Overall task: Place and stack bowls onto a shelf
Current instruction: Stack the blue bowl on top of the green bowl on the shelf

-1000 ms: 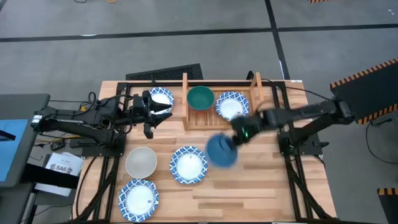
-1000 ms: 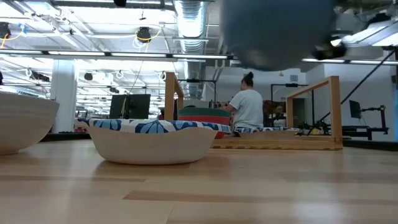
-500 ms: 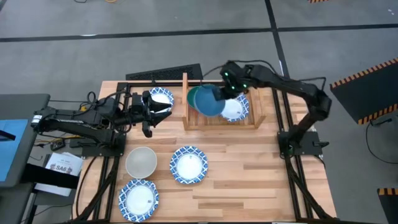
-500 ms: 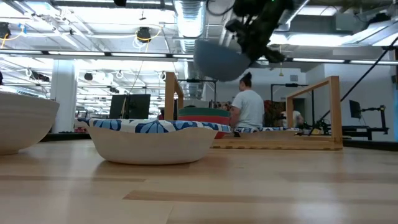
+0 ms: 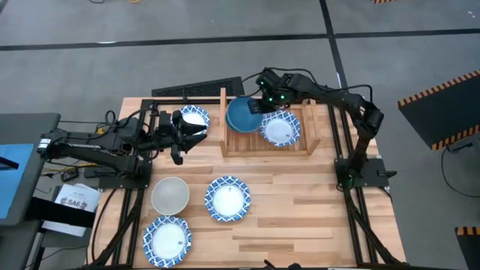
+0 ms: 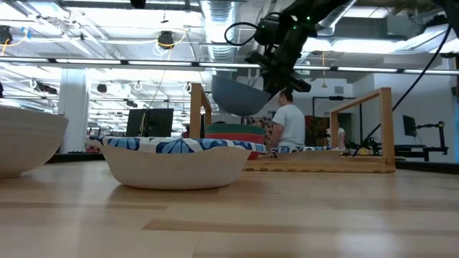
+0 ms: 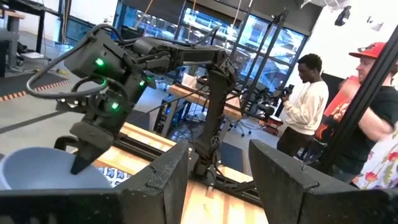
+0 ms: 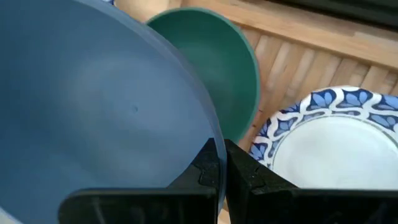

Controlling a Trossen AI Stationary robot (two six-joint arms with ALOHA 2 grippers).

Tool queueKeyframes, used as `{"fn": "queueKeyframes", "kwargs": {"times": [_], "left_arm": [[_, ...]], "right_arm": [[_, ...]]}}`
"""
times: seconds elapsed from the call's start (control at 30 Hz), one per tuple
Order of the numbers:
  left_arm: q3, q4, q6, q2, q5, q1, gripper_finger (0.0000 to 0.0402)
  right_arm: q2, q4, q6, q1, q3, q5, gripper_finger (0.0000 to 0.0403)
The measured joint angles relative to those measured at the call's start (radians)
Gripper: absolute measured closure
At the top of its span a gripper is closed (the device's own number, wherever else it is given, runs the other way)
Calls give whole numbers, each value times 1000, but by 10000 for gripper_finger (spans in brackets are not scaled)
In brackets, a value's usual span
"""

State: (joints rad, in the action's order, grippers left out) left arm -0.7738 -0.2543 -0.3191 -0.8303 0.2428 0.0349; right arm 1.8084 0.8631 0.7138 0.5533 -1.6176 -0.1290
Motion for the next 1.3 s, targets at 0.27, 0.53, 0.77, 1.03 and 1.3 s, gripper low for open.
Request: {"fn": "queueKeyframes", "kwargs": {"times": [0.27, 0.53, 0.77, 1.03, 1.3], "left_arm": [[0, 0, 0, 0, 0, 0, 249], [0, -3, -9, 0, 0, 0, 249], [0, -2, -17, 0, 0, 0, 249], [0, -2, -18, 0, 0, 0, 249], [0, -2, -18, 0, 0, 0, 249]], "right_arm": [[11, -14, 26, 13, 3, 23, 372], [84, -29, 49, 11, 5, 22, 370], [85, -55, 49, 19, 4, 30, 366], [85, -57, 45, 19, 4, 35, 321], [83, -57, -15, 19, 3, 41, 216]]}}
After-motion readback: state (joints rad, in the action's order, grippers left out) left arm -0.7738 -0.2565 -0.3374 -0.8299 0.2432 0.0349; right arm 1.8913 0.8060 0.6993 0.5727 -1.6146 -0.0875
